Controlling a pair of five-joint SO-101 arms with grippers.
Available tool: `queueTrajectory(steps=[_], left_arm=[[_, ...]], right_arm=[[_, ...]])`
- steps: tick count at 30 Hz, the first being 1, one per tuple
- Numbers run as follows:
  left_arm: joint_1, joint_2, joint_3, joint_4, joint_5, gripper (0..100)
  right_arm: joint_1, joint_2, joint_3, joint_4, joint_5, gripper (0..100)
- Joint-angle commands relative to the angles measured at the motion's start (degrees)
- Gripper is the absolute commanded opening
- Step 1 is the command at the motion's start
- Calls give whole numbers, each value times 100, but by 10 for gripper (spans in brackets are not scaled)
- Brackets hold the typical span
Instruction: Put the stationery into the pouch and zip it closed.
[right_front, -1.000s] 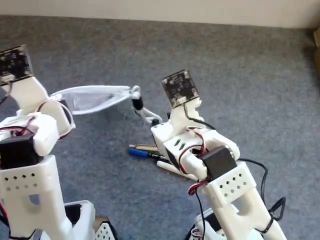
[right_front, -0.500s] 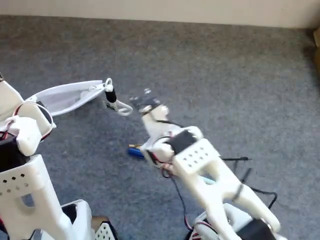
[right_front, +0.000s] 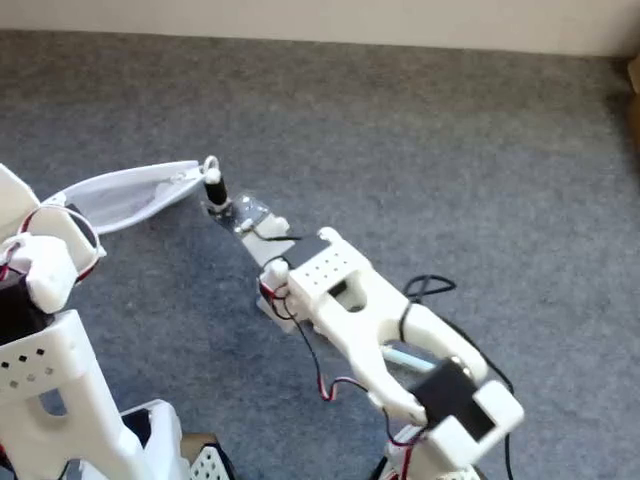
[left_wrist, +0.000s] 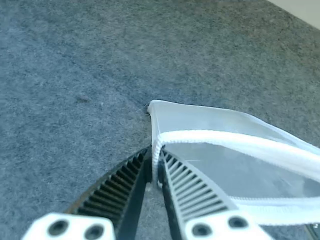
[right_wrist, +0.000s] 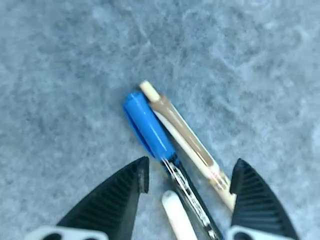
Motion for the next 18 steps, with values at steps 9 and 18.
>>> queueTrajectory(steps=[9,18], left_arm=[[-277,-92,-312,-97,44,7],[-268,-92,-303,-97,44,7]], right_arm=[[-224,1130,-1156,-92,589,248],[4,1807,-1481,-92,1459,13]])
